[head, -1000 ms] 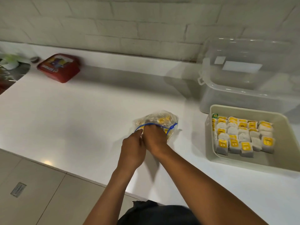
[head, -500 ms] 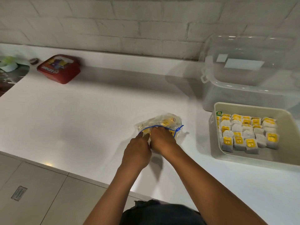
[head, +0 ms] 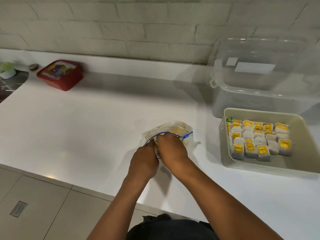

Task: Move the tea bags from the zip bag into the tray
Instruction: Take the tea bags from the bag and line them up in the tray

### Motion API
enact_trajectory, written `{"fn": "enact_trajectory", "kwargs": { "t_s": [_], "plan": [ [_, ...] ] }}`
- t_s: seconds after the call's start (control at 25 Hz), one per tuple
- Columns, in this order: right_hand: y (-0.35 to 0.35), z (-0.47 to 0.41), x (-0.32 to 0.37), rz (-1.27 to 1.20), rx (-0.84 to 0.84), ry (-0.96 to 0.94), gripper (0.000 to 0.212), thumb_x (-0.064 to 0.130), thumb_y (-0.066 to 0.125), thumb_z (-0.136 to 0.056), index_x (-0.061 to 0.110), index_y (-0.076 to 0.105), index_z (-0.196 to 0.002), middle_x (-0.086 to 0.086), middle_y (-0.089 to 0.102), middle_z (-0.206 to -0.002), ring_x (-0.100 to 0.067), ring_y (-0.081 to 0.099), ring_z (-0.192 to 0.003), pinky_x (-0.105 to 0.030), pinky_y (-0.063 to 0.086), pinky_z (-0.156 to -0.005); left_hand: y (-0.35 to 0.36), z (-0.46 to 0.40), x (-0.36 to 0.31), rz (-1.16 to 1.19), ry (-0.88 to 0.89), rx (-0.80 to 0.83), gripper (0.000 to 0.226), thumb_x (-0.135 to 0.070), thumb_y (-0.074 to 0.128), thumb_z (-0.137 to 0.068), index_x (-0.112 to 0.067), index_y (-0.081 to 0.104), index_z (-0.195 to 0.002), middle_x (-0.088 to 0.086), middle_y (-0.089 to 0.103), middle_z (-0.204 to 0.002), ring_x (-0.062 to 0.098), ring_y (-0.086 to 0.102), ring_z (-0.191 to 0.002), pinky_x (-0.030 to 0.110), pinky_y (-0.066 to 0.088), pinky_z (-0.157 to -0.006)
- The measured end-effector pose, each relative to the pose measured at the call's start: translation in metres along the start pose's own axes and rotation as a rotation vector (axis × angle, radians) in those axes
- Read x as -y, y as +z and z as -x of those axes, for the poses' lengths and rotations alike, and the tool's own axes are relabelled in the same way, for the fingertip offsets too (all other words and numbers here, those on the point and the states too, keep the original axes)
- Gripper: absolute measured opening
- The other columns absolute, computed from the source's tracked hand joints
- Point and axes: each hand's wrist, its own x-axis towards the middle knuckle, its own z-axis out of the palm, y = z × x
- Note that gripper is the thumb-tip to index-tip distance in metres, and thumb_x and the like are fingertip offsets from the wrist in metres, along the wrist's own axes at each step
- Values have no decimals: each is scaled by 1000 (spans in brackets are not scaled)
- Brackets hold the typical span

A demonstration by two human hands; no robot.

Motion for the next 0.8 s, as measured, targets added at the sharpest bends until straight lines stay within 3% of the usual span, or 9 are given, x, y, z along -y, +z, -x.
{"fn": "enact_trajectory", "kwargs": {
  "t_s": [0.12,0.24,0.32,0.4,0.48,0.56,0.72,0.8],
  "plan": [
    [-8,12,-3,-76,-99,-45,27,3,49,-93,10,63,-115,-10,61,-113,-28,63,-102,-29,39,-69,-9,1,-1,155,-11,-5,43,-11,46,-92,-24,48,-133,-1,68,-91,23,59,-83,29,39,-66],
    [-6,20,-14,-229,-249,-88,27,3,54,-88,14,65,-110,-7,61,-107,-26,64,-96,-28,44,-70,-21,2,-2,365,0,5,43,-15,51,-91,-35,54,-128,-13,70,-102,10,65,-91,23,48,-78],
    [-3,24,-22,-433,-358,-77,21,4,60,-85,15,68,-100,-2,65,-97,-20,63,-86,-25,45,-70,-26,3,-3,524,2,26,40,-17,54,-90,-42,59,-120,-20,70,-105,4,66,-95,20,50,-80],
    [-5,28,-31,-694,-428,1,16,8,68,-84,18,72,-96,4,70,-89,-10,63,-79,-14,43,-69,-29,6,-7,755,-20,59,36,-19,58,-90,-42,63,-117,-16,72,-108,5,69,-97,29,59,-80],
    [-10,30,-38,-959,-387,107,13,11,73,-82,18,74,-93,8,73,-84,-6,66,-76,-11,48,-69,-31,8,-10,940,-68,91,30,-16,63,-90,-37,67,-112,-9,73,-108,11,71,-99,35,60,-78],
    [-14,32,-45,-1128,-329,169,12,13,75,-81,20,75,-90,8,75,-83,-10,70,-77,-21,55,-73,-33,11,-14,1049,-84,117,23,-17,66,-92,-29,67,-110,-2,74,-108,16,71,-101,37,58,-79],
    [-15,37,-49,-1310,-291,196,12,12,74,-83,21,75,-91,4,75,-85,-11,69,-78,-31,56,-77,-28,15,-28,1314,-33,262,27,-25,61,-97,-16,65,-122,9,71,-118,27,69,-110,43,54,-96],
    [-12,38,-47,-1342,-284,195,10,15,73,-84,21,75,-92,3,75,-86,-14,69,-80,-35,57,-80,-21,12,-36,1295,-24,207,24,-28,57,-100,-17,66,-119,6,72,-117,24,68,-112,45,51,-102]
  ]
}}
